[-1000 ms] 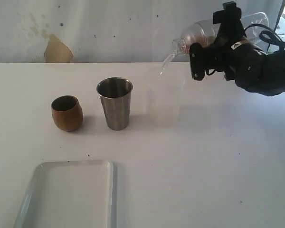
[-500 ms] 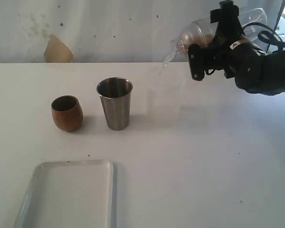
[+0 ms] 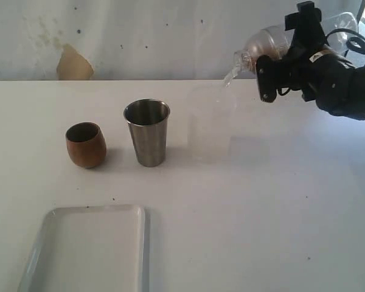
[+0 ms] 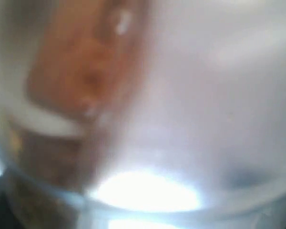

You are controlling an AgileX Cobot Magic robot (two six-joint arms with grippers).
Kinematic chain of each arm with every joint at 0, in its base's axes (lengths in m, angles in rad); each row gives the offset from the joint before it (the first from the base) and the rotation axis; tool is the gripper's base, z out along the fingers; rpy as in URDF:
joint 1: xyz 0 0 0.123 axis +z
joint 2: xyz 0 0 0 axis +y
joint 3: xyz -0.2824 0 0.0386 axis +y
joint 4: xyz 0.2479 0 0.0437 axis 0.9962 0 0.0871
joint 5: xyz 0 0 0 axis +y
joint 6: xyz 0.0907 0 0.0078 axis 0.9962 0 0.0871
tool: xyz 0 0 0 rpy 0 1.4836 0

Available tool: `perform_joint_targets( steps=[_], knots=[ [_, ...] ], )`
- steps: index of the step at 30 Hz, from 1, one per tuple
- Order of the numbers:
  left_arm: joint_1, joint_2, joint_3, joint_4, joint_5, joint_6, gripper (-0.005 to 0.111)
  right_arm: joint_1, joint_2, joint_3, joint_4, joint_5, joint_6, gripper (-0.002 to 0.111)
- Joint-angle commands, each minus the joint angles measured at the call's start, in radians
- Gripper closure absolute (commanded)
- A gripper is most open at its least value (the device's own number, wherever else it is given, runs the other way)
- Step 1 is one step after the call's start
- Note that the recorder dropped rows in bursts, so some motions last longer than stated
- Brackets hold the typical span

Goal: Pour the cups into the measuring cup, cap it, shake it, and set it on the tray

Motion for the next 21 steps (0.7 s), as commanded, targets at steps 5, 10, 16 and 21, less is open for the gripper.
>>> perform_joint_targets(
  steps=[5,10,16,21],
  knots=[
    [-0.001,-0.004,0.005,0.006,-0.007,-0.002,0.107,-0.013,-0.012,-0.009,-0.034,-0.055,-0.015,0.108],
    [-0.001,-0.004,0.005,0.006,-0.007,-0.002,0.107,-0.013,-0.012,-0.009,-0.075,-0.057,-0.015,0.108],
    [-0.001,-0.004,0.005,0.006,-0.007,-0.002,0.107,-0.013,-0.012,-0.009,-0.117,-0.057,-0.015,0.108],
    [-0.001,-0.004,0.005,0.006,-0.007,-0.002,0.107,-0.013,-0.012,-0.009,-0.117,-0.057,-0.015,0.108]
  ],
)
